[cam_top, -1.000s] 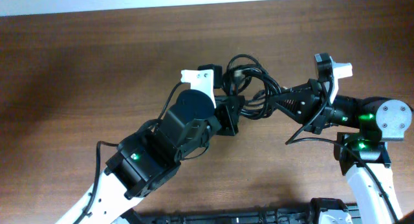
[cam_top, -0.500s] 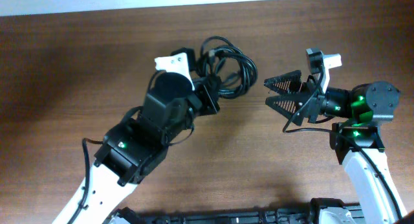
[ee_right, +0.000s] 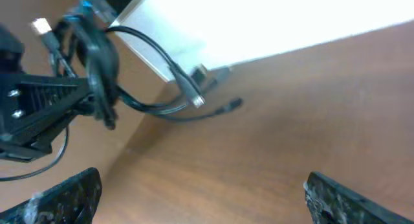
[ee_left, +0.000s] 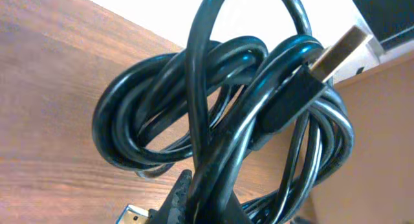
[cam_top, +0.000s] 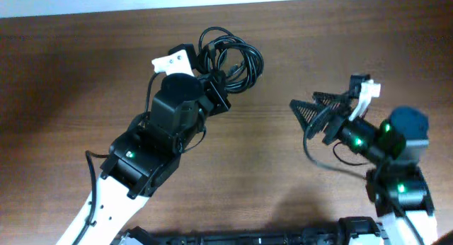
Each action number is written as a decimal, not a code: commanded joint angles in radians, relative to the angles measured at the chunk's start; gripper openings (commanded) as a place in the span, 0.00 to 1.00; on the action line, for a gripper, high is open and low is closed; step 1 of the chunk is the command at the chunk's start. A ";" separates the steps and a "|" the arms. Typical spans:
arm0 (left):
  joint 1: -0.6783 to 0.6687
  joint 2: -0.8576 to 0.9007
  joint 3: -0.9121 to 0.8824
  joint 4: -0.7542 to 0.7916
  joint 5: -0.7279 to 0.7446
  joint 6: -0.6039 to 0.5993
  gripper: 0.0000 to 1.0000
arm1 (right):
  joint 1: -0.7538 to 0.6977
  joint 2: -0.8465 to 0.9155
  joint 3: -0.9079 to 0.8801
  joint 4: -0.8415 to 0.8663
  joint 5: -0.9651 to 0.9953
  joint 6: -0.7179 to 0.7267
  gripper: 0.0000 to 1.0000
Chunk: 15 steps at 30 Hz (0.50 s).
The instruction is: Untangle cables
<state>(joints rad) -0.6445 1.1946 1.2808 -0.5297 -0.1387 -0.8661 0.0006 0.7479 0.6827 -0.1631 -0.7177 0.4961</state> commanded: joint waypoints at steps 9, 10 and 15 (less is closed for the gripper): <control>-0.047 0.048 0.011 0.098 0.214 -0.222 0.00 | 0.157 -0.052 0.010 0.016 0.203 -0.066 0.99; -0.062 0.049 0.011 0.107 0.214 -0.223 0.00 | 0.158 -0.052 0.010 0.021 0.197 -0.065 1.00; -0.134 0.061 0.011 0.143 0.197 -0.248 0.00 | 0.157 -0.052 0.010 0.021 0.188 -0.065 0.94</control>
<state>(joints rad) -0.7612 1.2495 1.2808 -0.4103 0.0574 -1.0973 0.1505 0.6975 0.6827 -0.1490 -0.5312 0.4236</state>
